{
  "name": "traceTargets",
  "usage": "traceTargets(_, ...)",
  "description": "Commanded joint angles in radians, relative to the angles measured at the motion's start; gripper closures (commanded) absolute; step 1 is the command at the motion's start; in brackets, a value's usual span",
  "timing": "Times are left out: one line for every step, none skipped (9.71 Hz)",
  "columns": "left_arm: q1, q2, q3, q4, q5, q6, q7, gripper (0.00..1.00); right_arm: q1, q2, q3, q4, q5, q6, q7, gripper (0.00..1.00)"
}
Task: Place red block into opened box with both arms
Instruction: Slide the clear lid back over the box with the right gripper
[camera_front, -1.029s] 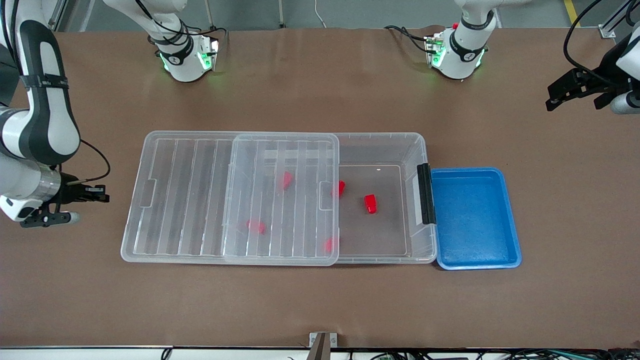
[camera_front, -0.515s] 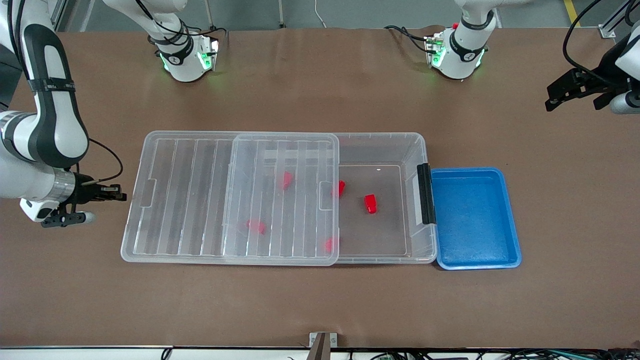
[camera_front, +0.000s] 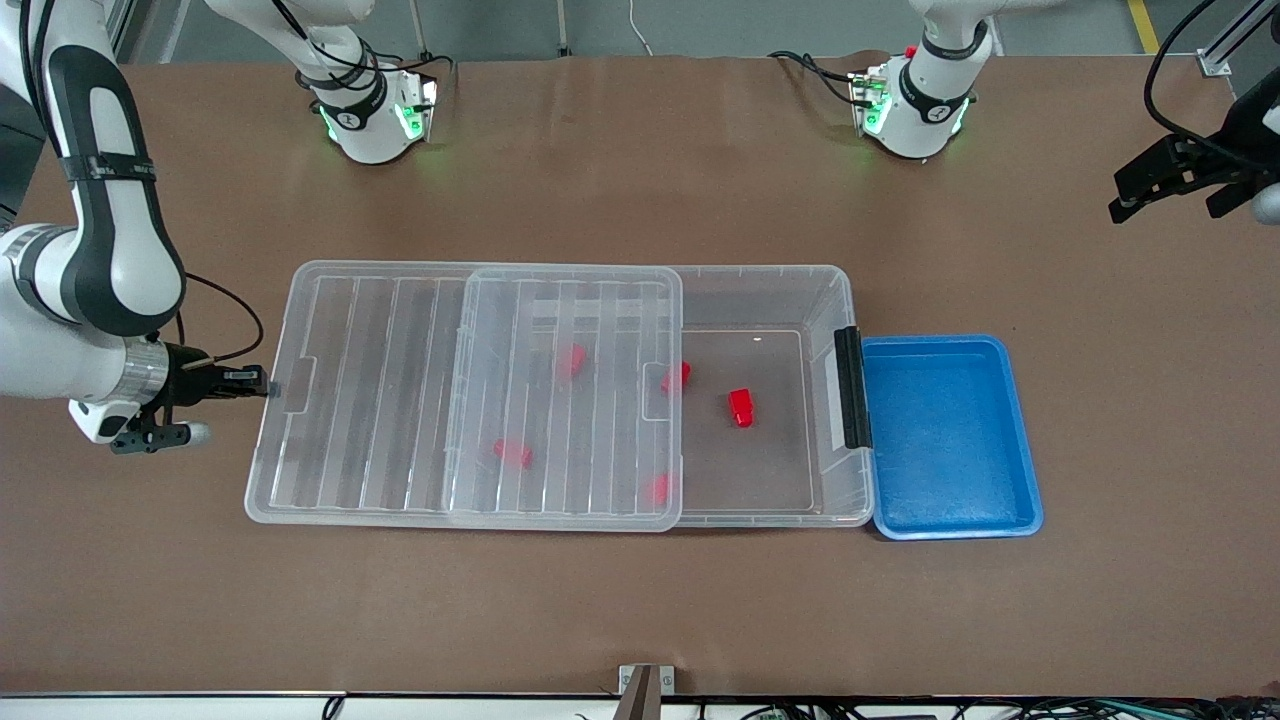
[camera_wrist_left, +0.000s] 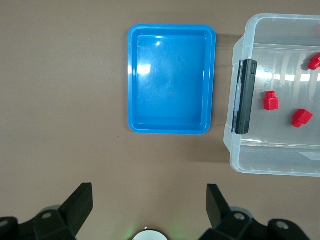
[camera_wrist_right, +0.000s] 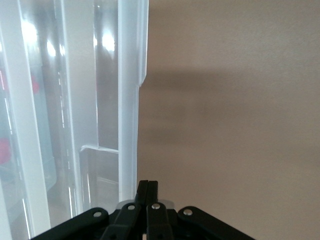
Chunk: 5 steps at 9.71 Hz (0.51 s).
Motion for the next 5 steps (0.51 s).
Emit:
traceTargets(0.004,-0.003,0.004,-0.028,-0.018,0.001,0.020,0.00,0.031,-0.009,0.005,0.000,0.032,-0.012,0.058,1.00)
traceTargets(0.006,-0.006,0.005,-0.028,-0.012,-0.002,0.011,0.00,0.027,-0.009,0.035,0.004,0.034,-0.012,0.092,1.00)
traceTargets(0.013,-0.006,0.010,-0.026,-0.013,-0.002,0.008,0.00,0.028,-0.010,0.055,0.006,0.032,-0.012,0.127,1.00)
traceTargets(0.009,-0.006,0.005,-0.026,-0.013,-0.002,0.002,0.00,0.028,-0.009,0.080,0.014,0.032,-0.012,0.167,1.00)
traceTargets(0.009,-0.013,0.002,-0.026,-0.013,-0.007,0.002,0.00,0.030,-0.009,0.097,0.020,0.032,-0.010,0.200,1.00)
